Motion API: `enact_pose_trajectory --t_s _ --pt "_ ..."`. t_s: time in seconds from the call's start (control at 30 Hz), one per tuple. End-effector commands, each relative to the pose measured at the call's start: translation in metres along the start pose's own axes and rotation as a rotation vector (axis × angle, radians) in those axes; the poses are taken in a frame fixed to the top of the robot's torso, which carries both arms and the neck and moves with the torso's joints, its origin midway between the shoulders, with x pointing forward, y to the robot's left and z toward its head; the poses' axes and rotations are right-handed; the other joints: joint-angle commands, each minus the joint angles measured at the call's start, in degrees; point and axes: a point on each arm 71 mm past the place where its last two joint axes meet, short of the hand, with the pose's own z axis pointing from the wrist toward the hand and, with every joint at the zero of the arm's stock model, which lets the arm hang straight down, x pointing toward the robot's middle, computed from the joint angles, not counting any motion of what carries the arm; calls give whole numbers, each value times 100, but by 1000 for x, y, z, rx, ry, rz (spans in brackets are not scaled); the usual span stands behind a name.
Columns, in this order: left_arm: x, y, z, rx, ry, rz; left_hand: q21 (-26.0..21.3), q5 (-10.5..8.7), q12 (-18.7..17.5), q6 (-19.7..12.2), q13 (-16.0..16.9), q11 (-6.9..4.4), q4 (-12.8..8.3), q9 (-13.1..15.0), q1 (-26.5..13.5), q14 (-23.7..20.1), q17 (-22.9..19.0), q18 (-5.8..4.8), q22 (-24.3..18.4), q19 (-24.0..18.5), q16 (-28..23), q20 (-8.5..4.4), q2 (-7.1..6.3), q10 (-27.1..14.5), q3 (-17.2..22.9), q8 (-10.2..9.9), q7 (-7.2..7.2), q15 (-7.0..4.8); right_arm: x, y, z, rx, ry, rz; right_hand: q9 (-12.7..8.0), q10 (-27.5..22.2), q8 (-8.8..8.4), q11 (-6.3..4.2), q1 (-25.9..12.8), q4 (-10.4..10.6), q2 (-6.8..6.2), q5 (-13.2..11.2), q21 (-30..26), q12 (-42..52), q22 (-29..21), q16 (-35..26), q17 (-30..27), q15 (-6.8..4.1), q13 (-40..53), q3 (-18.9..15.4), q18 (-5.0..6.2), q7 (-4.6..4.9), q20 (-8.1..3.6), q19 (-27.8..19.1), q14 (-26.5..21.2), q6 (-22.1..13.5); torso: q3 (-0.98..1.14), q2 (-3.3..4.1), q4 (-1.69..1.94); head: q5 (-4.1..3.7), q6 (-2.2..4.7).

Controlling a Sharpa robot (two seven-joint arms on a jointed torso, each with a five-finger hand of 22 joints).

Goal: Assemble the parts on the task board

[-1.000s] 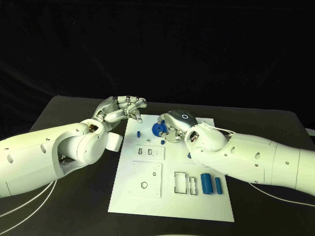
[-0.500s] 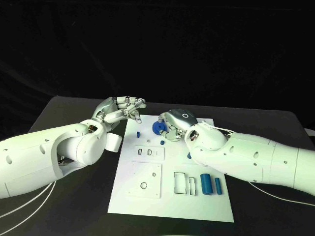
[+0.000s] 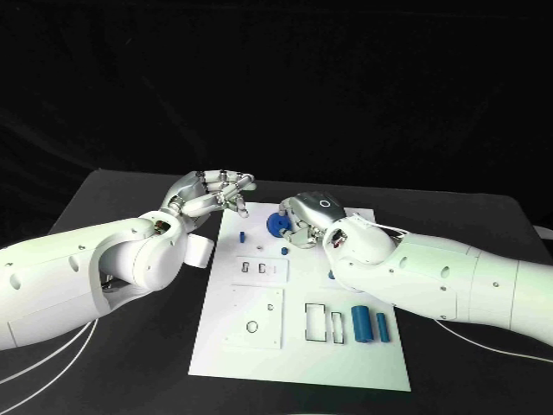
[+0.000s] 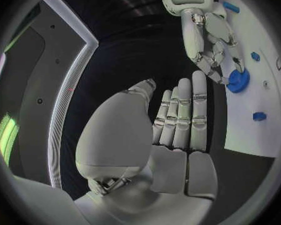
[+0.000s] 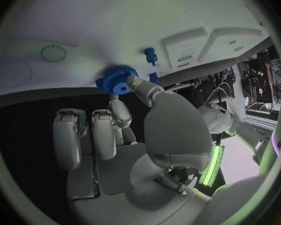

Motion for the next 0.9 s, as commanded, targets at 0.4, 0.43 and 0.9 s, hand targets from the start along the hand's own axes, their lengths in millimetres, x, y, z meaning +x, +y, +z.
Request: enact_pose_trajectory --t_s 0.4,0.43,0.9 --pt "2 -1 1 5 16 -9 41 -29 36 -41 4 8 -20 13 -19 -57 -10 30 17 -60 37 -10 57 -46 -5 27 18 4 7 0 1 5 63 21 -108 -77 -367 102 -392 291 -70 -123 -76 -47 822 -10 85 60 -35 -174 -90 95 56 59 315 -412 2 -3 -1 5 -10" --pt "2 -1 1 5 16 -9 41 -29 36 -41 4 8 -20 13 -19 -57 -10 30 17 -60 37 -10 57 -46 -5 27 18 4 7 0 1 7 69 22 -118 -91 -389 108 -524 390 -59 -114 -90 -55 810 -14 76 66 -45 -221 -85 99 64 48 312 -402 3 -2 -1 6 -13" --pt "1 -1 0 3 12 -7 44 -28 38 -43 4 8 -21 14 -18 -59 -11 30 18 -63 38 -9 56 -51 -5 27 18 5 11 -8 0 36 136 54 -168 -120 -520 126 -1170 873 48 14 -123 -40 800 -16 74 82 -31 -361 -77 111 85 32 309 -344 8 -2 -9 -4 -23"
